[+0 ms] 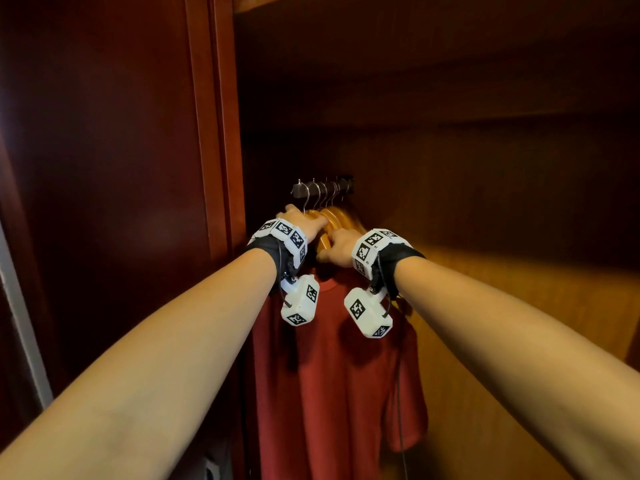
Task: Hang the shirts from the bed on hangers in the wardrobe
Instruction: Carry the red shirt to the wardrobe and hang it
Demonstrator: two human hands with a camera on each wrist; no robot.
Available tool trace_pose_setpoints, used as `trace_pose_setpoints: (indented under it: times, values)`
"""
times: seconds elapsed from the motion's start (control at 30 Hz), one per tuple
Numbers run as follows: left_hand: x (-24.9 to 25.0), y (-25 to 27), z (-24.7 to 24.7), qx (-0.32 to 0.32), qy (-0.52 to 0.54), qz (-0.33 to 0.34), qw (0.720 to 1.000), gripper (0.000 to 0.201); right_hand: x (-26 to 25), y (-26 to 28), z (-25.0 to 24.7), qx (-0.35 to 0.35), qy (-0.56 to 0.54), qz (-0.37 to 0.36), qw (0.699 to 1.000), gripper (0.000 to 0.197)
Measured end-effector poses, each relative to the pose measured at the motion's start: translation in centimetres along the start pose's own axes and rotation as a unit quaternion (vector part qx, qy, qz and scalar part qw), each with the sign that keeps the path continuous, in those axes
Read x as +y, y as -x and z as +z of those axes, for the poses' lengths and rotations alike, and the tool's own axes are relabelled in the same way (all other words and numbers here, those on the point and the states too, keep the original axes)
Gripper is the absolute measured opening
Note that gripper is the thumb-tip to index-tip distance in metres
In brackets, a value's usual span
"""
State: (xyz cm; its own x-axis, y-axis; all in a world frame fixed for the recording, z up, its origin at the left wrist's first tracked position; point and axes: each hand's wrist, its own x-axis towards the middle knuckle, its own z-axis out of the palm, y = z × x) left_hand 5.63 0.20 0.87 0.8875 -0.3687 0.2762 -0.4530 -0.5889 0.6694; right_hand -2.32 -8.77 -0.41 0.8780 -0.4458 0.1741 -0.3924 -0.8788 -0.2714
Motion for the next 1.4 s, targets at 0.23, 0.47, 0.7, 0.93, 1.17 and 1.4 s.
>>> trace_pose_setpoints:
  times: [0.23, 0.47, 0.7, 0.93, 1.17, 1.4]
  values:
    - [-1.2, -0.6, 0.9, 0.041, -0.075, 0.046, 0.995, 0.083, 1.6, -0.6, -1.0, 0.08, -0.102, 0.004, 0.992, 0.017]
    - [-2.0, -0.5, 1.9, 0.07, -0.122, 0.074, 0.987, 0.08, 3.0, -2.0, 0.7, 0.05, -0.042, 0.032, 0.997, 0.023]
    - [-1.8, -0.4, 1.8, 0.056, -0.137, 0.071, 0.986, 0.083, 2.5, -3.7, 2.9, 0.035, 0.004, 0.043, 0.998, 0.035]
    - [-1.6, -0.2, 1.2, 0.053, -0.132, 0.071, 0.987, 0.082, 2.5, -4.7, 3.6, -0.004, -0.001, 0.051, 0.999, 0.05]
    - [-0.7, -0.3, 0.4, 0.033, -0.137, 0.041, 0.989, 0.089, 1.9, -4.8, 2.9, 0.002, -0.074, 0.067, 0.995, 0.057]
    - [0.3, 0.3, 0.3, 0.06, -0.153, 0.0, 0.986, 0.085, 1.9, -4.0, 2.0, 0.018, -0.135, 0.057, 0.989, 0.015]
